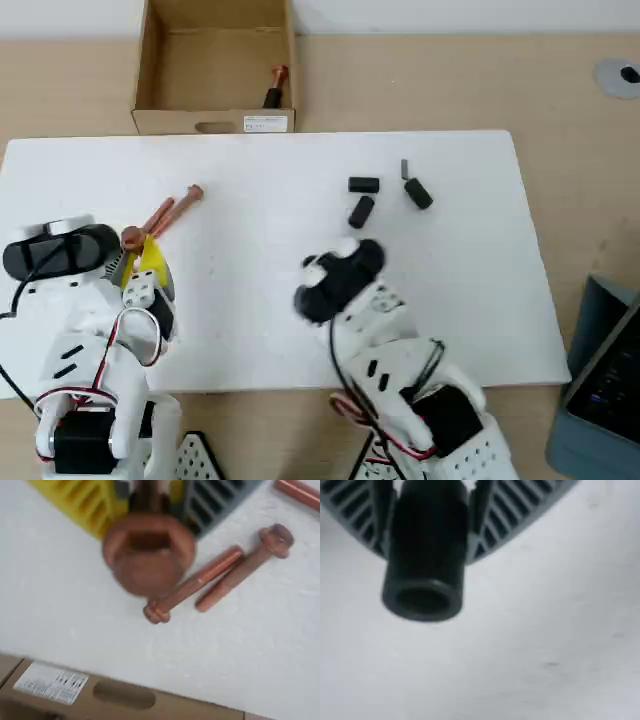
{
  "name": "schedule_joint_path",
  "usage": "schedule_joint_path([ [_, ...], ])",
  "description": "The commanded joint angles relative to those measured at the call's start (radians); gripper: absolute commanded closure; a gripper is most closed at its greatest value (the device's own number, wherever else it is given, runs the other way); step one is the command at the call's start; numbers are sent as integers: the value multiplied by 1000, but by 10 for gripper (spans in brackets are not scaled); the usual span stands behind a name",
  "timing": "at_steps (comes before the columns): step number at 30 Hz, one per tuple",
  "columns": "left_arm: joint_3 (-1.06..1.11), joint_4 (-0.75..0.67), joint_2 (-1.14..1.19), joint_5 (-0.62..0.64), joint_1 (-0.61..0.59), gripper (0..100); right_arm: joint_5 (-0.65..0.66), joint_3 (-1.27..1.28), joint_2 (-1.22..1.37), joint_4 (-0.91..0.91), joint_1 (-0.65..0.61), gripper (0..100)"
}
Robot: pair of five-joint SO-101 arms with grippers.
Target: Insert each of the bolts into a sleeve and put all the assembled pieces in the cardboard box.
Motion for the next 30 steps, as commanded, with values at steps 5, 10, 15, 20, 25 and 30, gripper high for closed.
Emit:
schedule_joint_path([
  [5,-81,-29,-12,117,210,998,-8,62,-150,-114,-171,989],
  [10,-107,-98,-12,216,336,998,-6,76,-150,-147,-216,989],
  [15,-97,-166,-12,281,402,998,-3,70,-150,-150,-231,989],
  [20,-94,-163,-12,336,443,998,-3,58,-150,-150,-228,989],
  [25,-92,-163,-12,342,440,998,-5,28,-150,-149,-226,989],
  [30,-92,-163,-10,339,440,998,-6,-1,-150,-149,-226,989],
])
